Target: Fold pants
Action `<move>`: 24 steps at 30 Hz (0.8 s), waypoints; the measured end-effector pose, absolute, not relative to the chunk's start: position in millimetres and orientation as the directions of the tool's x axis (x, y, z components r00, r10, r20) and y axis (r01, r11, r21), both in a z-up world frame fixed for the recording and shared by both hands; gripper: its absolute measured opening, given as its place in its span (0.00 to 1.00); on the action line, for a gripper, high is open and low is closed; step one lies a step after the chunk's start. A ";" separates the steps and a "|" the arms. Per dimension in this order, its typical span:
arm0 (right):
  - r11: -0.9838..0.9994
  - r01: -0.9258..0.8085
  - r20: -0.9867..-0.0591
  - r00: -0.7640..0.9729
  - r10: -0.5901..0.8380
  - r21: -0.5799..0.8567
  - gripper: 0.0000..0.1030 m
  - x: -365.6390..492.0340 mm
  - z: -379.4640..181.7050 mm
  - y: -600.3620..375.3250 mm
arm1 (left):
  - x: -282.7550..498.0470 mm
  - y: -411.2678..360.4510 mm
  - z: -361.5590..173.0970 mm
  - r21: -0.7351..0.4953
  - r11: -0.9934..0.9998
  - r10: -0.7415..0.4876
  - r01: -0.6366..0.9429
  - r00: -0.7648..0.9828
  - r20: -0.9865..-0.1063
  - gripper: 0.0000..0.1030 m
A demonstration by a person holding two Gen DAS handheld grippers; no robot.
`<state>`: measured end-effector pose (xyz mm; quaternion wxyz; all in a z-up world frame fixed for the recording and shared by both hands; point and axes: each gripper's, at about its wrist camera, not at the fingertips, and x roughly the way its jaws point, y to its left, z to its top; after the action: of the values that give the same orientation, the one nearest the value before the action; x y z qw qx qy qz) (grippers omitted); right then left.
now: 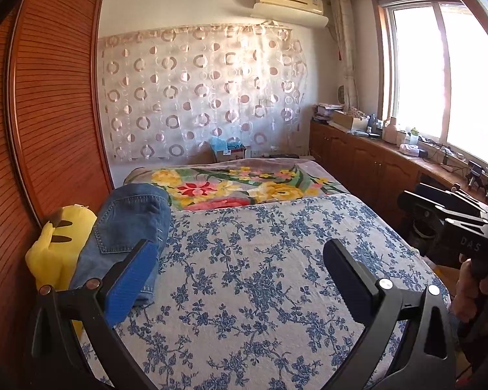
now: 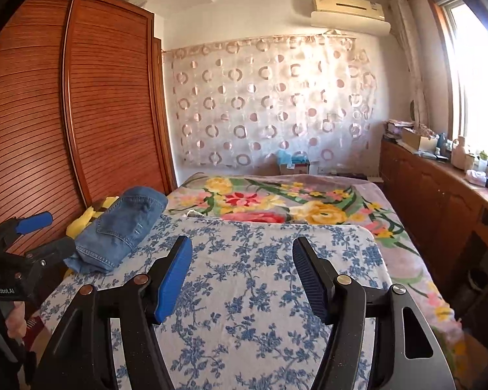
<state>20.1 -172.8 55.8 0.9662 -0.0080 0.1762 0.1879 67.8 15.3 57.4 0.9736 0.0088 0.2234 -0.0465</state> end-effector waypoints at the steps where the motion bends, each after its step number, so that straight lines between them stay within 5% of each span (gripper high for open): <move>1: 0.930 -0.363 -0.342 0.869 0.357 0.048 0.64 18.6 55.2 -171.2 | 65.8 14.6 58.0 -0.004 0.996 -0.086 0.093 0.897 -0.434 1.00; 24: 0.938 -0.345 -0.363 0.870 0.335 0.039 0.64 17.7 45.9 -167.0 | 50.4 23.7 40.9 -0.032 0.998 -0.068 0.060 0.892 -0.447 1.00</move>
<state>17.7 -167.0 45.9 0.9668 -0.0137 0.1851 0.1758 50.4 23.7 40.9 0.9726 -0.0088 0.2302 -0.0328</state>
